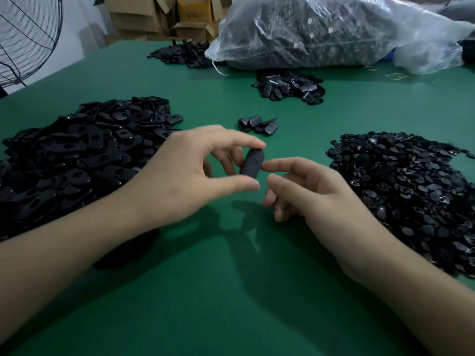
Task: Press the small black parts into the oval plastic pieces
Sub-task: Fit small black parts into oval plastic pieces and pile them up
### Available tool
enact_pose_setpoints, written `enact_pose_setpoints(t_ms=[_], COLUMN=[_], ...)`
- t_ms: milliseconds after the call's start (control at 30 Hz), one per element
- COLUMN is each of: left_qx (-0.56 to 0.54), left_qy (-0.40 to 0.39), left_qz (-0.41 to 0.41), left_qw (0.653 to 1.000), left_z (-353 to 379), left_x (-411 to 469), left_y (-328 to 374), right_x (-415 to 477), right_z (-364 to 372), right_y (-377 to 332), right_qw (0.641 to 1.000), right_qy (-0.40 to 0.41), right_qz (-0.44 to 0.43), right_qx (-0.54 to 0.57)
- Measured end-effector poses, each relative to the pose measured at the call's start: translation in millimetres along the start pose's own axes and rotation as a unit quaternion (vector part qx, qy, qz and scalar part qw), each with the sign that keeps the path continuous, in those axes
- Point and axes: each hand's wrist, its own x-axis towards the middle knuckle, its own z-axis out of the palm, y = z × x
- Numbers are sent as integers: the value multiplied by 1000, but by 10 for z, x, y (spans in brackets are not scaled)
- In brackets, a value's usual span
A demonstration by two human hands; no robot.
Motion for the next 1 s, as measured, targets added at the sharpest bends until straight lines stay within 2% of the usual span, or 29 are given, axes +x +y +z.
enact_pose_setpoints(t_ms=[100,233,600,733,800,900,1000], left_qx=[79,132,153,92,113,203,316], left_qy=[-4,0,-41,23,31,-47,-131], left_qz=[-34,-101,-145,-189,-219,-251,-262], left_qw=[996,986,977,977,969,945,902], left_z=[-57,86,362,140,-82,-403,-563], left_x=[368,885,1455,1428,1379,1273,1159], left_y=[-214,-535,-812,-821,-845,-891,-909], right_x=[-6,-27,-9,23,50,81,80], right_z=[6,8,-31,-87,-131,-198,-209], right_y=[29,26,46,57,60,59,46], right_qw=[998,995,995,989,985,975,970], right_qy=[4,-8,-4,44,69,99,107], right_qz=[-25,-38,-52,-78,-79,-81,-80], right_qx=[-65,-93,-88,-116,-140,-180,-203])
